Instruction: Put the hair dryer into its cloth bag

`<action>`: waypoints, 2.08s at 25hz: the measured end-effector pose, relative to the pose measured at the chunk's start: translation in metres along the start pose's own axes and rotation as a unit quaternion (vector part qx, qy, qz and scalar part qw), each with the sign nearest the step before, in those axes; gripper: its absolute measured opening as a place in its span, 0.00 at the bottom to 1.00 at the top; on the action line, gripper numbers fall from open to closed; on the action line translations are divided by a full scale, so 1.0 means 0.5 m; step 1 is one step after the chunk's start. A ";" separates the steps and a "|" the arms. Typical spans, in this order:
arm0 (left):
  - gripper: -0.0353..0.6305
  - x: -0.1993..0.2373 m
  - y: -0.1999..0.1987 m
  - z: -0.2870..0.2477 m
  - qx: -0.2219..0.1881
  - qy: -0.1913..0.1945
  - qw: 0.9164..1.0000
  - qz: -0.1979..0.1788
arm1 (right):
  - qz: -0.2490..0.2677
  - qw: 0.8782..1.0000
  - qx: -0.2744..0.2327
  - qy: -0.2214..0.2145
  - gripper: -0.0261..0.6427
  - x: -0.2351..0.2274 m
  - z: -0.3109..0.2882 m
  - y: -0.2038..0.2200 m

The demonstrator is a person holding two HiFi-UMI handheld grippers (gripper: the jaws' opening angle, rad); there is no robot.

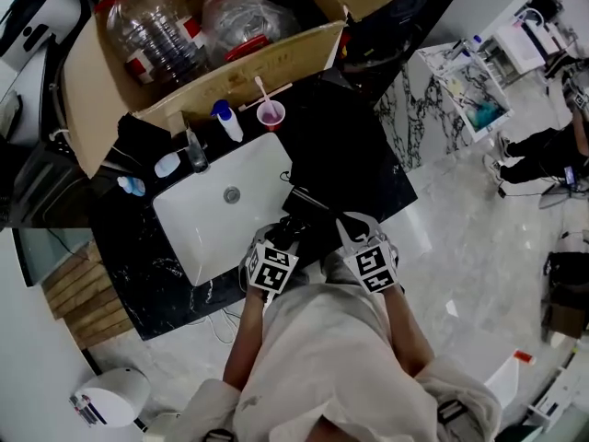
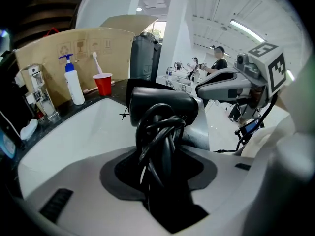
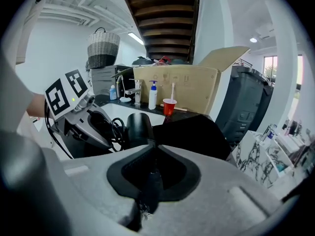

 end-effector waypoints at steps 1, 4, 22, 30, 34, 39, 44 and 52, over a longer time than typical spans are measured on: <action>0.34 -0.002 0.001 0.001 0.000 -0.003 1.000 0.005 | 0.008 1.000 0.000 -0.004 0.06 -0.004 -0.002 0.001; 0.34 -0.010 0.005 0.004 -0.001 -0.014 1.000 0.023 | 0.038 0.999 0.003 -0.011 0.07 -0.020 -0.011 0.009; 0.34 -0.067 0.004 0.003 0.012 -0.065 0.995 0.073 | 0.223 0.969 0.104 -0.035 0.11 -0.106 -0.087 0.087; 0.34 -0.075 0.007 0.001 0.018 -0.075 0.994 0.082 | 0.259 0.956 0.133 -0.036 0.12 -0.118 -0.118 0.104; 0.34 -0.076 0.006 0.000 0.019 -0.073 0.994 0.079 | 0.259 0.957 0.127 -0.035 0.07 -0.122 -0.122 0.097; 0.34 -0.079 0.003 -0.002 0.019 -0.066 0.995 0.071 | 0.197 0.976 0.090 -0.027 0.06 -0.138 -0.096 0.071; 0.34 -0.081 -0.005 -0.005 0.021 -0.055 0.997 0.059 | 0.169 0.984 0.060 -0.013 0.06 -0.151 -0.072 0.047; 0.34 -0.090 -0.025 -0.021 0.028 -0.034 0.998 0.036 | 0.144 0.989 0.031 -0.009 0.06 -0.158 -0.054 0.021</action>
Point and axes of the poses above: the fingertips, and each gripper's own axes: z backward along the fingers, x to its left, y out of its underside, the point moved 8 cm from there along z, backward along the fingers, and after that the axes turned 2 degrees about z, right-handed, at the moved point
